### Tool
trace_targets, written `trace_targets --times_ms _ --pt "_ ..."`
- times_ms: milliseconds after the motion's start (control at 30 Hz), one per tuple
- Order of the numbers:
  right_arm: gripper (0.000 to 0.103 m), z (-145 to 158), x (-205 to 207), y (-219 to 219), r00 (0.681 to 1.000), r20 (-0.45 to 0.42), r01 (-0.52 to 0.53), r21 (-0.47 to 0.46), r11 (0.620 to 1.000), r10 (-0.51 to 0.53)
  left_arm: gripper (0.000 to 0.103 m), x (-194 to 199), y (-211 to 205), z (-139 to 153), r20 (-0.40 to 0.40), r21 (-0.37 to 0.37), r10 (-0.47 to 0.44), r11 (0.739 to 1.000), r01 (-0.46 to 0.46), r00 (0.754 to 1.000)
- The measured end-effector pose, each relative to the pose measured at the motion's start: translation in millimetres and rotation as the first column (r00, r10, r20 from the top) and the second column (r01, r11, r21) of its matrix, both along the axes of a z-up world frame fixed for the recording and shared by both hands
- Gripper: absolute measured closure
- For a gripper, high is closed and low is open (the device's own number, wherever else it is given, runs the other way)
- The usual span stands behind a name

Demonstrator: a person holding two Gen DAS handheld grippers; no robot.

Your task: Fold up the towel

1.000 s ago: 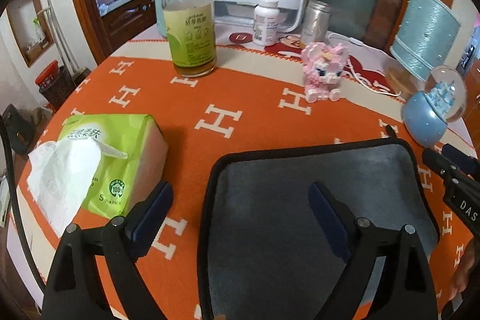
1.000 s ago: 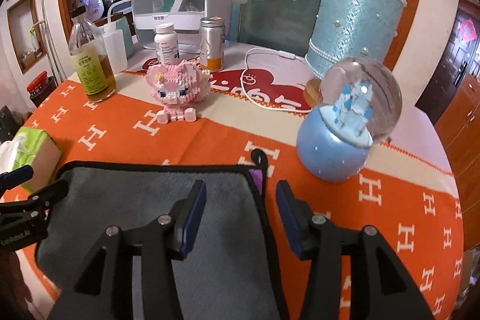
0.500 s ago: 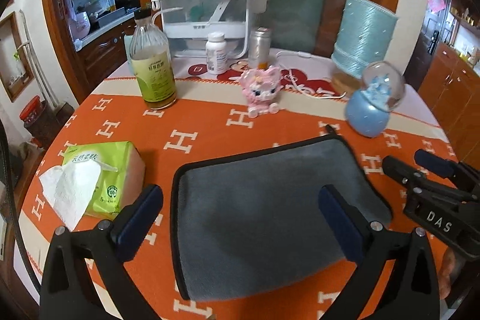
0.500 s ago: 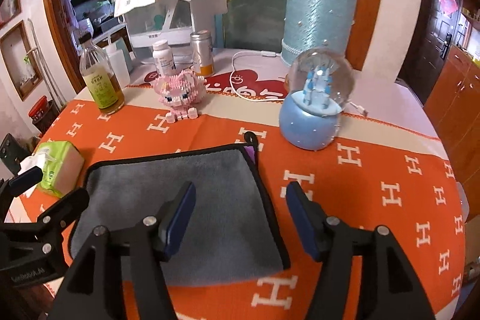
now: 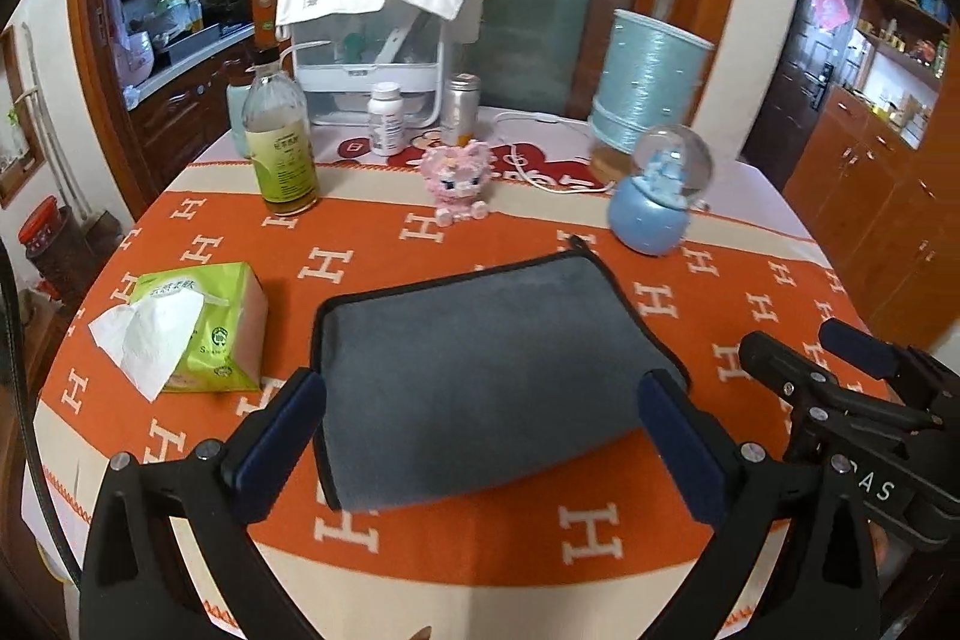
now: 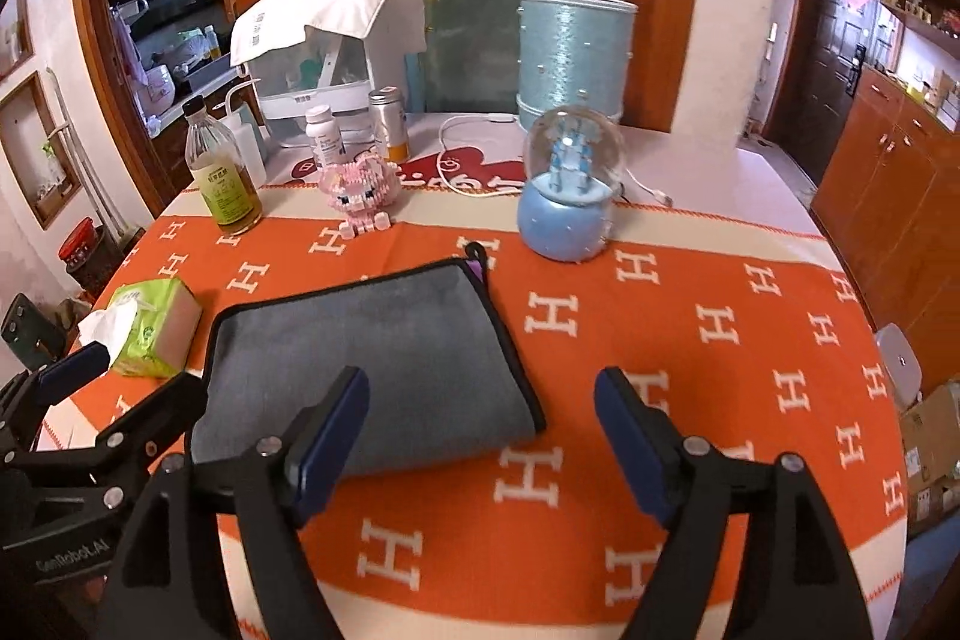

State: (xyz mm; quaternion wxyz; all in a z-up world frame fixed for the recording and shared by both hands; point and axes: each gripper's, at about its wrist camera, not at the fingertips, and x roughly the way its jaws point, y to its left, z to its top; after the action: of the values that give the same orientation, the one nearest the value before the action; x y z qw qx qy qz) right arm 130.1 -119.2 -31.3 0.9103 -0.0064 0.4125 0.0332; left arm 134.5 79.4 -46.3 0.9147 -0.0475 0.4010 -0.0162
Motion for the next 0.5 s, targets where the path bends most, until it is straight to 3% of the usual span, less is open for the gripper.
trace_targets --times_ms 500 --pt "0.025 16 -96 -38 0.998 0.014 0.056 0.001 0.998 -0.056 0.001 -82 -29 31 0.052 0.001 -0.073 0.997 0.073 0.996"
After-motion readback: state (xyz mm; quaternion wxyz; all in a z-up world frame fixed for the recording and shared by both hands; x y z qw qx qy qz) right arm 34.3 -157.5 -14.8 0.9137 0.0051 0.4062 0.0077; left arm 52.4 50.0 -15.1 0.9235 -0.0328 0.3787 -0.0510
